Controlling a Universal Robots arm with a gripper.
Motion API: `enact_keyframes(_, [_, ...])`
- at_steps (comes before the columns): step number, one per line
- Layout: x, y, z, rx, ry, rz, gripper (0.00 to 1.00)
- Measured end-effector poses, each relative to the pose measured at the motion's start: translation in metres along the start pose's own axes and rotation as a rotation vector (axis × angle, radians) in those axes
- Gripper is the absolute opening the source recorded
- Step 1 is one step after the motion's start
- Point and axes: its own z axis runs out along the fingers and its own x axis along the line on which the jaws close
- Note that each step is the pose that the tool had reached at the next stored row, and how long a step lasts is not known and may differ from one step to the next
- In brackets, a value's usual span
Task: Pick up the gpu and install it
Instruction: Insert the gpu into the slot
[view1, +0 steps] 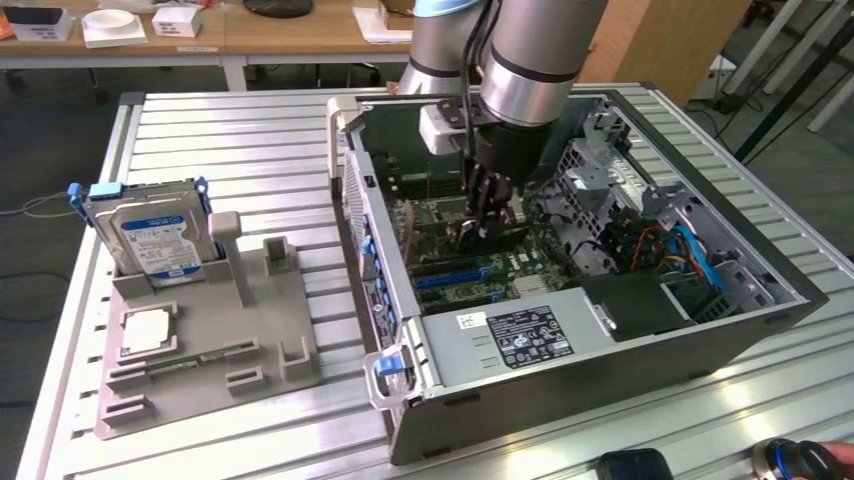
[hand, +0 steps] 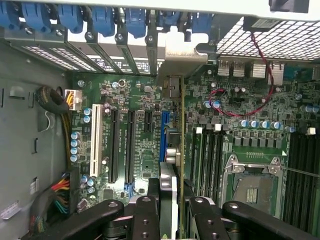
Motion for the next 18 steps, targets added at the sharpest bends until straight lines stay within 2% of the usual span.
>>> enact_keyframes(8, [0.0018, 0.0019, 0.0063, 0.0004, 0.0001, 0.0, 0.28])
enact_keyframes(18, [0.0053, 0.0045, 0.0095, 0.0005, 0.0, 0.0, 0.28])
